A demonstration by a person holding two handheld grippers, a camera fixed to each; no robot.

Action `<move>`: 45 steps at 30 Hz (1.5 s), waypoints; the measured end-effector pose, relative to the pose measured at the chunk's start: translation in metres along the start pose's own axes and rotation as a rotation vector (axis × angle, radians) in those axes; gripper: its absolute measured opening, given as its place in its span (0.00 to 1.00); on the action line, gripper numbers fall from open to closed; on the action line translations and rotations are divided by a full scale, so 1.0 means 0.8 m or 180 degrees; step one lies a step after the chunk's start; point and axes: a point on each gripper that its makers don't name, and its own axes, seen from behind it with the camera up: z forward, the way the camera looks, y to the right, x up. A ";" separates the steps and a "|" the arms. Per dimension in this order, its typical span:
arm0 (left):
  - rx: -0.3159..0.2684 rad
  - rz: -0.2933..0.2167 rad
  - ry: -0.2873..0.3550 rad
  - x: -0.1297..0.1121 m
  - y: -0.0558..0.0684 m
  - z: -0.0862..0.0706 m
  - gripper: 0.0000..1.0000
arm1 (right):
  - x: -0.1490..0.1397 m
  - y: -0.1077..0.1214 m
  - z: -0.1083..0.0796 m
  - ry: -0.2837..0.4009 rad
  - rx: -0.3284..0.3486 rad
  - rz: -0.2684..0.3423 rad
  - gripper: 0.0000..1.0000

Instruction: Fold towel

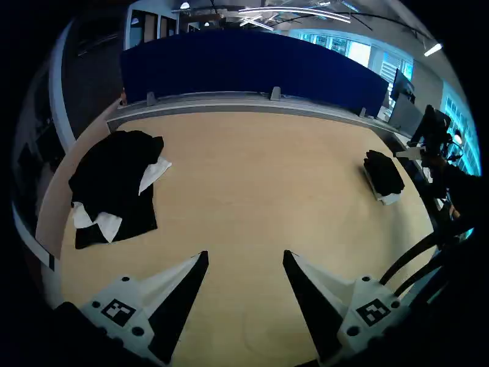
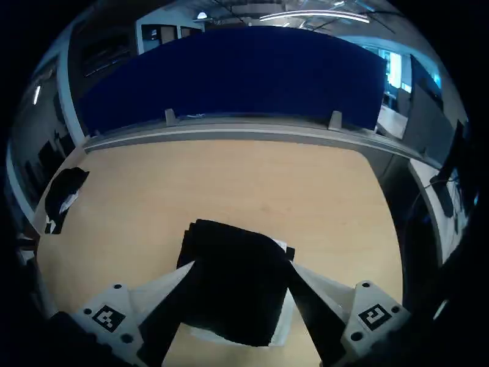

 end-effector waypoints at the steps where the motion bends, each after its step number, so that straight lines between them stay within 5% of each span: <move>1: 0.0003 0.0001 -0.0001 0.000 0.000 0.000 0.90 | 0.003 -0.001 0.003 0.0003 -0.0001 0.0002 1.00; 12: 0.0029 -0.0011 -0.0014 -0.001 -0.005 -0.001 0.90 | 0.012 -0.013 0.031 0.0042 -0.0045 0.0039 1.00; 35: 0.0077 0.0008 -0.0123 -0.017 -0.014 0.001 0.90 | -0.040 -0.002 0.098 -0.0132 -0.0244 -0.0069 1.00; 45: 0.0084 -0.0015 -0.0118 -0.019 -0.023 -0.001 0.90 | -0.020 -0.008 0.080 0.0045 -0.0251 -0.0005 1.00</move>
